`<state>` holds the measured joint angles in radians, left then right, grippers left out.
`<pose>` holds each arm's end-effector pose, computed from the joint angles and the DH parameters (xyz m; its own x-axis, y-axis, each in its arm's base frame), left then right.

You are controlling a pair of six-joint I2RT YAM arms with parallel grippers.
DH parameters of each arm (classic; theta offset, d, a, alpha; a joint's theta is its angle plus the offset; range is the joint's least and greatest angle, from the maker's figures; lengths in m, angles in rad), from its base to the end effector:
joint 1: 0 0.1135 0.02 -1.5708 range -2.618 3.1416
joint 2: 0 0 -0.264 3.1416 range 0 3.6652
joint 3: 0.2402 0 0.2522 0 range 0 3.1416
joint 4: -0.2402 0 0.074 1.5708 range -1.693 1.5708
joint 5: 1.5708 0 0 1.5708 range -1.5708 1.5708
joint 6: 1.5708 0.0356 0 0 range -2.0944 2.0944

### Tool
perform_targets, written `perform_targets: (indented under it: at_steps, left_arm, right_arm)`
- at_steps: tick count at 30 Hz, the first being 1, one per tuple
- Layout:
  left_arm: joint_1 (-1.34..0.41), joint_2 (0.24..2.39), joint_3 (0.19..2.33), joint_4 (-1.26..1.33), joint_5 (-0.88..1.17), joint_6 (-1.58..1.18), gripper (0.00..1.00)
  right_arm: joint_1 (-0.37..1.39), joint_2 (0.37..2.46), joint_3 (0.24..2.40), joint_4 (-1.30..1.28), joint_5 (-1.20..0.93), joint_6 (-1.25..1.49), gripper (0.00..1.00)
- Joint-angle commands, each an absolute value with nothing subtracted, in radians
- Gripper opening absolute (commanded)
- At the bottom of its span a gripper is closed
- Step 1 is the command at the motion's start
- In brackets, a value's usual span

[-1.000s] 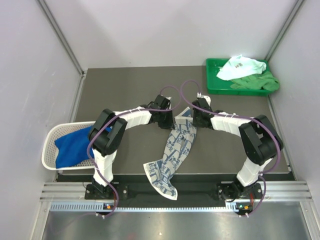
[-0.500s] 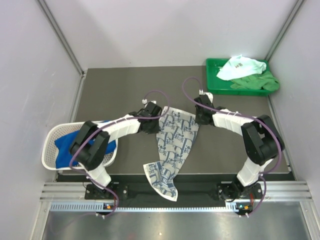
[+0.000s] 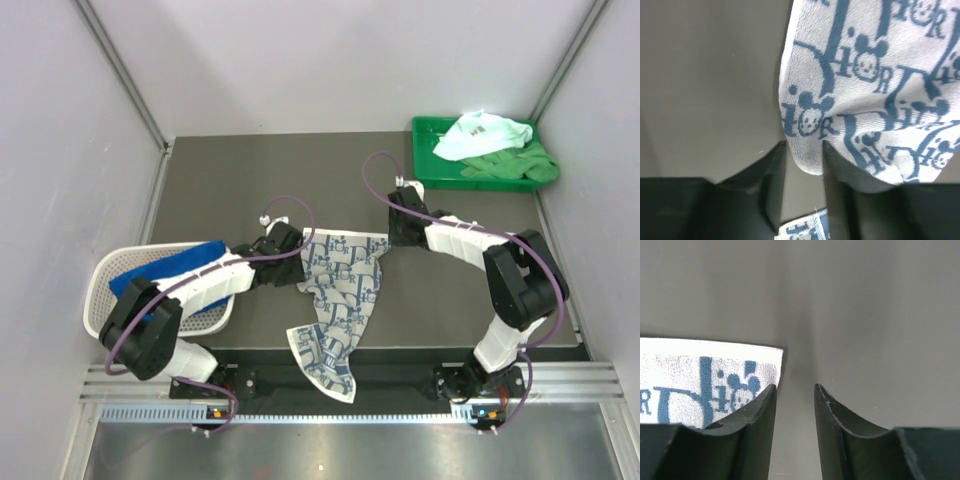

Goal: Fold and stack the towels
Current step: Flatten out the crumpled towel

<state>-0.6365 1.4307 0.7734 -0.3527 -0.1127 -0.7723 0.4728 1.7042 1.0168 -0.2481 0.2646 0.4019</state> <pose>0.2210 -0.1584 0.1801 -0.8664 -0.2218 -0.4474 -0.0866 0.9491 -0.3029 0.3130 0.1496 0.1789 -0.7774 0.0265 -0.6285 0.0030 0.9993 0.0384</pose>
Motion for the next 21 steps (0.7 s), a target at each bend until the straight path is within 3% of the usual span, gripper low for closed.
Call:
perform_targets:
  at_steps: [1,12,21]
  left_arm:
    - [-0.635,1.391,0.877,-0.337,-0.138,-0.739,0.41]
    - [-0.502,1.683,1.227,-0.431,-0.081,-0.523,0.47]
    - [-0.454,1.917,1.318,-0.394,0.015,-0.405,0.56]
  right_arm:
    - [0.459,1.678,1.068,-0.249,0.284,0.383,0.37]
    - [0.459,1.753,1.120,-0.259,0.207,0.397,0.36]
    - [0.489,1.792,1.120,-0.275,0.221,0.408,0.39]
